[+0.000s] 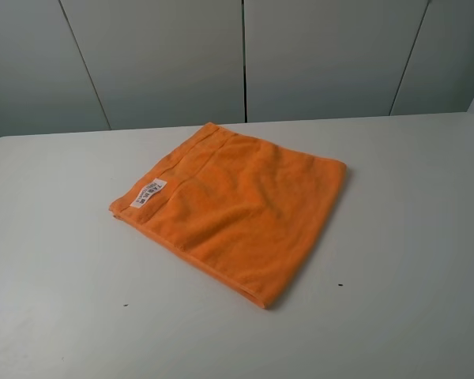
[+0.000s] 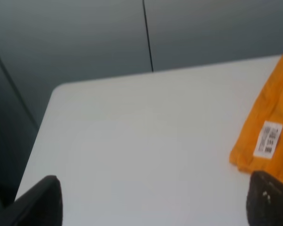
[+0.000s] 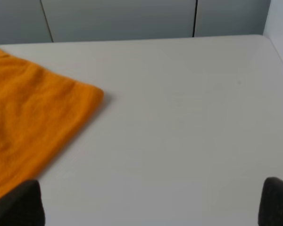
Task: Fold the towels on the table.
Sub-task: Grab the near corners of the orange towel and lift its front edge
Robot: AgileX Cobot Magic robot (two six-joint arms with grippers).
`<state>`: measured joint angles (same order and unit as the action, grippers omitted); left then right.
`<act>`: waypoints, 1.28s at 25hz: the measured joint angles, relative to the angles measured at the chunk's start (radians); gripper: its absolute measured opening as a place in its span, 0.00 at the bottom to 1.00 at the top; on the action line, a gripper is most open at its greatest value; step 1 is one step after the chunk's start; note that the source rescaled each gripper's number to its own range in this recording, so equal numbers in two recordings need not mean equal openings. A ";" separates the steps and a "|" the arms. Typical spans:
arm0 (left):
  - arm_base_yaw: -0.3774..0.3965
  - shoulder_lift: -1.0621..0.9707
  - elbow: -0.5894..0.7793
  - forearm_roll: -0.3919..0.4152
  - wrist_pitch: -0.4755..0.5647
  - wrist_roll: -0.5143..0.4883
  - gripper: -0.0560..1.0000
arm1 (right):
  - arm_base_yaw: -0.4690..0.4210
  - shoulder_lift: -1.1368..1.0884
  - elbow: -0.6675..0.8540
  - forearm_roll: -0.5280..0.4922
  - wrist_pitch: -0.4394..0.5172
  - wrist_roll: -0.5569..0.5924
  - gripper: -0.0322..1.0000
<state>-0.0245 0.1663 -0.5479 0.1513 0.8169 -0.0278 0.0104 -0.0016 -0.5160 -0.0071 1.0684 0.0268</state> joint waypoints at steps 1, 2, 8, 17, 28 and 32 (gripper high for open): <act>0.000 0.040 -0.002 -0.002 -0.044 0.002 1.00 | 0.000 0.000 -0.005 0.000 -0.014 0.000 0.98; 0.000 0.085 -0.003 -0.009 -0.091 0.004 1.00 | 0.000 0.000 -0.009 0.007 -0.029 -0.010 0.98; 0.000 0.407 -0.057 -0.161 -0.214 0.207 1.00 | 0.000 0.178 -0.016 0.175 -0.092 -0.239 0.99; -0.104 0.932 -0.262 -0.355 -0.227 0.608 1.00 | 0.000 0.756 -0.037 0.789 -0.147 -0.853 1.00; -0.178 1.410 -0.491 -0.357 -0.212 0.978 1.00 | 0.355 1.293 -0.238 0.783 -0.262 -0.958 1.00; -0.180 1.517 -0.541 -0.318 -0.163 1.039 1.00 | 0.540 1.420 -0.327 0.541 -0.316 -0.777 1.00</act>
<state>-0.2046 1.6831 -1.0888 -0.1669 0.6542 1.0115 0.5506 1.4187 -0.8433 0.5338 0.7527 -0.7505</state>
